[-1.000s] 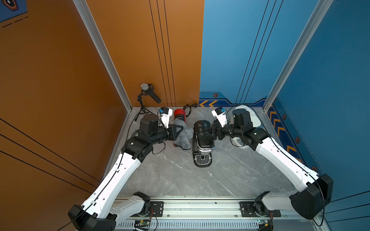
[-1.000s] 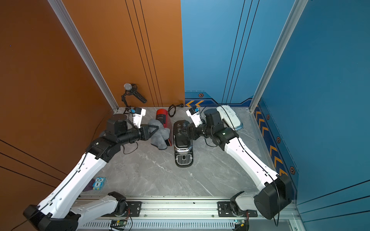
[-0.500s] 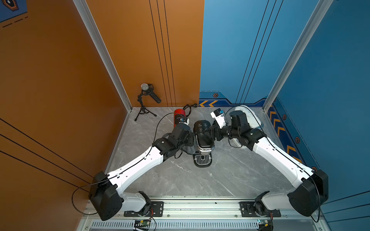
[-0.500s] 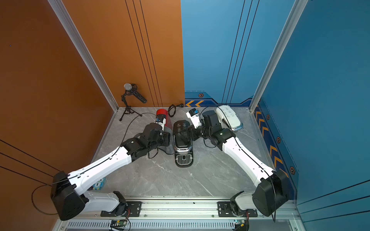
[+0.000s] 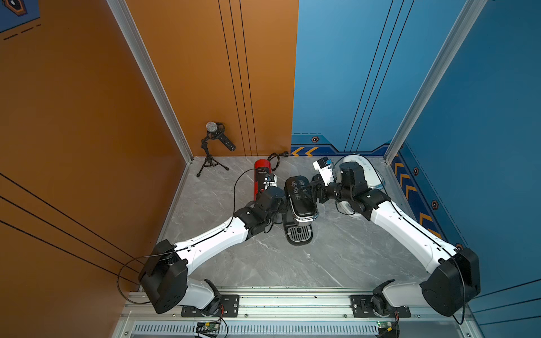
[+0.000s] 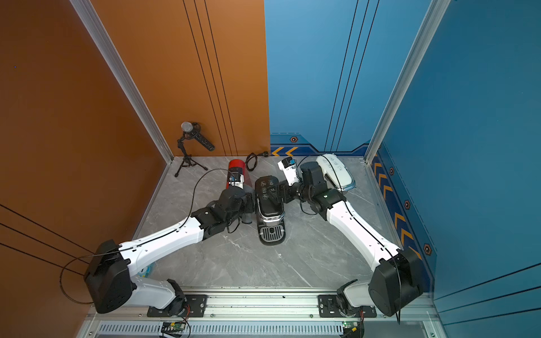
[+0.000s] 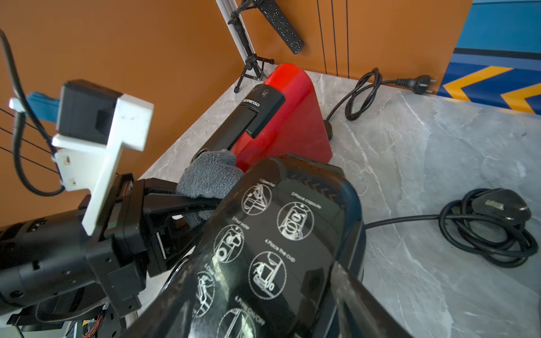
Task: Wipe the surface of a coffee machine
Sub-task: Wipe the dirt from the surface of the coffee machine.
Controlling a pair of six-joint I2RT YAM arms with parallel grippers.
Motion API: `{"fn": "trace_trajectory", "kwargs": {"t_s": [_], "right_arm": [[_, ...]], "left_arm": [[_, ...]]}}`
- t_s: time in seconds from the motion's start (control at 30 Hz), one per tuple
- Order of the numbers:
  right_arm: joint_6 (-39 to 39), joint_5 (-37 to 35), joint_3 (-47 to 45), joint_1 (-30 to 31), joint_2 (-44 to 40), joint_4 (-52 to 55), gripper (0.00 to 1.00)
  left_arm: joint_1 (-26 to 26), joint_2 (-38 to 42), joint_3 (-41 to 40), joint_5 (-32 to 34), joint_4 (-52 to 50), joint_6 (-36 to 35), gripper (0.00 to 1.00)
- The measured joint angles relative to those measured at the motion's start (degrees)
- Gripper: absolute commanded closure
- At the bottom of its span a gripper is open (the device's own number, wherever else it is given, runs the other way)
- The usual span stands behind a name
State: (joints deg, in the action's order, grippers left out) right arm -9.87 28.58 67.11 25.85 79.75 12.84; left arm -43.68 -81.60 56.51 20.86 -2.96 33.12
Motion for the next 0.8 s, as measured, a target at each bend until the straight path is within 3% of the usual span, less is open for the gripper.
{"fn": "trace_trajectory", "kwargs": {"t_s": [0.23, 0.8], "right_arm": [[-2.0, -0.9, -1.4, -0.7, 0.5, -0.2, 0.27], [-10.7, -4.0, -4.5, -1.2, -0.4, -4.6, 0.27]], "left_arm": [[-1.9, -1.9, -4.8, -4.0, -0.6, 3.3, 1.00], [-3.5, -11.9, -4.9, -6.1, 3.3, 4.4, 1.00]]}}
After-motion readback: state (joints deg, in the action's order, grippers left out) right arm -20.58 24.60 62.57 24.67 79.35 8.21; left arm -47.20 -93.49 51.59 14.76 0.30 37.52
